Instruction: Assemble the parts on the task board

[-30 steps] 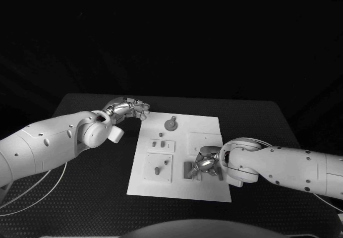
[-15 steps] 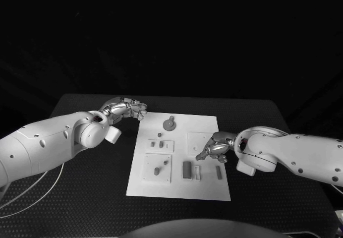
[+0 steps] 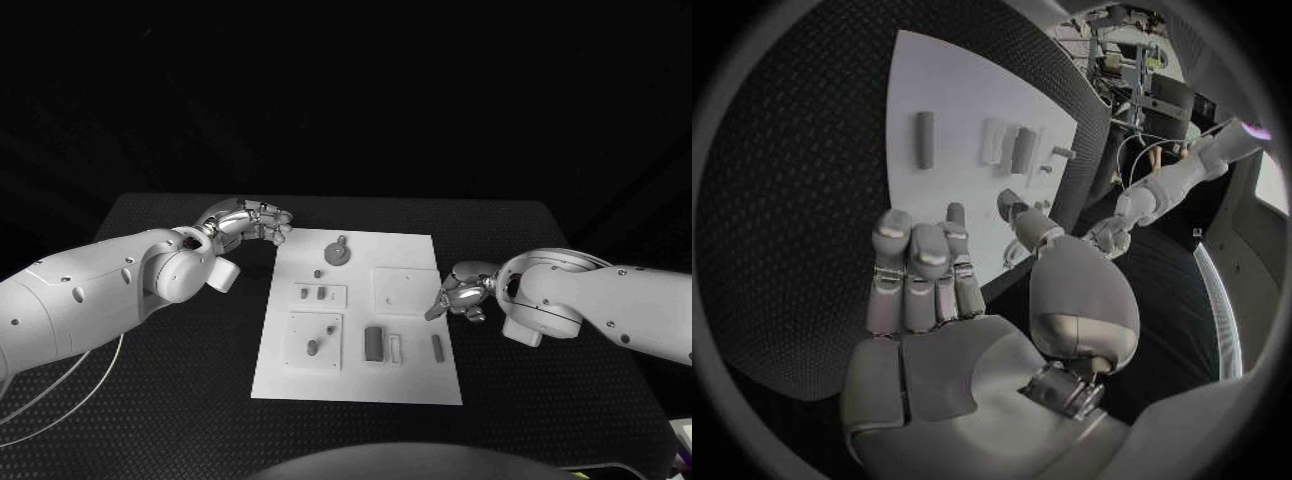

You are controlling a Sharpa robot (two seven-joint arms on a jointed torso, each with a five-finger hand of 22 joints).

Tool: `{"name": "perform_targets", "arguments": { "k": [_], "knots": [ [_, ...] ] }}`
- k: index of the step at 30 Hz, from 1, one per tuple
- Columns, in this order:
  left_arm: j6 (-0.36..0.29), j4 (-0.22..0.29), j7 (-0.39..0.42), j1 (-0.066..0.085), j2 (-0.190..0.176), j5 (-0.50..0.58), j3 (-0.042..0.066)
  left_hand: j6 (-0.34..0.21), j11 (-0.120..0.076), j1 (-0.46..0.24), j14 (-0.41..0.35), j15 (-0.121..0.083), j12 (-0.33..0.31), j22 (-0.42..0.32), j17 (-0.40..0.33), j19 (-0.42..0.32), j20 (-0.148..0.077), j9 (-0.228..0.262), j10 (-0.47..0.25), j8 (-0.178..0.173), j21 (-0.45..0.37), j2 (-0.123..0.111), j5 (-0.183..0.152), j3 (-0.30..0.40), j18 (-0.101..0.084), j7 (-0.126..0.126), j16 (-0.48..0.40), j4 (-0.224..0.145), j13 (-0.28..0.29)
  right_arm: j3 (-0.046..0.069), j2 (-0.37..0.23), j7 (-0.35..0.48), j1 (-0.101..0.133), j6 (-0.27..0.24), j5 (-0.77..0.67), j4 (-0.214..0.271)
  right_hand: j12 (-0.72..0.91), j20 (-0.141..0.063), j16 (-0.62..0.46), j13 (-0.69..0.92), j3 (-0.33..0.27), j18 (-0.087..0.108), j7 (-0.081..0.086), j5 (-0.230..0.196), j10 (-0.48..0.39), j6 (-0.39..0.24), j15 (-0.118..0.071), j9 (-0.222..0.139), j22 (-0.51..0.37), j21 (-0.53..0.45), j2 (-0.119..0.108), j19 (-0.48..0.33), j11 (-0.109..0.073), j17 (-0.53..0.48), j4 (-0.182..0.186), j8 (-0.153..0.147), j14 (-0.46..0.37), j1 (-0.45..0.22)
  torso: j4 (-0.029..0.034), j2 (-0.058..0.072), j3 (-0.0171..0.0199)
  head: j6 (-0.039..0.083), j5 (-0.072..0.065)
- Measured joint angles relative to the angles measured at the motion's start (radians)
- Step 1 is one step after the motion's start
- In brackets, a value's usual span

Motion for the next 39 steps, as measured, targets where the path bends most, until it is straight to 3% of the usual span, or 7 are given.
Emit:
{"name": "perform_targets", "arguments": {
  "k": [5,13,25,39],
  "knots": [
    [0.0,0.0,0.0,0.0,0.002,0.0,0.0,0.0,0.0,0.0,0.0,0.0,0.0,0.0,0.001,0.0,0.0,0.0,0.0,0.0,0.0,0.0,0.0,0.0,0.0,0.0,0.0,0.0,0.0,-0.006,0.001,-0.048,-0.002,0.027,-0.07,0.001,0.0,-0.004,0.0,0.0,0.008,0.0,0.005,0.0,0.004,0.009,0.003,0.002,0.0,0.0,0.0,0.004,-0.004,0.002,0.006,0.001,0.003,0.0,-0.0006,0.0,0.0001,-0.002,-0.005],
    [0.0,0.001,0.0,0.0,0.001,0.0,0.0,0.0,0.0,0.0,0.0,0.0,0.0,0.0,0.002,0.0,0.0,0.0,0.0,0.0,0.0,0.0,0.0,0.0,0.0,0.0,0.0,0.0,0.0,-0.01,0.005,-0.088,-0.033,0.043,-0.113,0.009,0.0,-0.004,0.0,-0.003,0.027,0.0,-0.002,0.0,0.007,0.017,0.003,0.005,-0.001,0.004,-0.008,0.004,-0.007,0.002,0.026,0.004,0.004,-0.008,0.0005,0.0,0.0,-0.004,-0.007],
    [0.0,0.002,0.0,0.0,0.0,0.0,0.0,0.0,0.0,0.0,0.0,0.0,0.0,0.001,0.003,0.0,0.0,0.0,0.0,0.0,0.0,0.0,0.0,0.0,0.0,0.0,0.0,0.0,0.0,-0.011,0.031,-0.106,-0.07,0.052,-0.143,0.006,0.0,-0.003,0.0,-0.004,0.03,0.0,-0.006,0.0,0.011,0.029,0.0,0.007,-0.001,0.006,-0.01,0.004,-0.011,0.003,0.05,0.009,0.007,-0.027,0.0015,0.0,-0.0008,-0.008,-0.006],
    [0.001,0.003,0.0,0.0,-0.002,0.0,0.0,0.0,0.0,0.0,0.0,0.0,0.0,0.002,0.004,0.0,0.0,-0.001,0.0,0.0,-0.004,0.0,0.0,0.0,0.0,0.0,-0.004,0.0,0.0,-0.01,0.054,-0.114,-0.091,0.061,-0.185,-0.008,0.0,-0.003,0.0,-0.004,0.032,-0.001,-0.009,0.0,0.015,0.032,0.0,0.012,-0.001,0.006,-0.007,0.004,-0.015,0.004,0.052,0.02,0.007,-0.038,0.0013,0.0,-0.0008,-0.016,-0.004]
  ]
}}
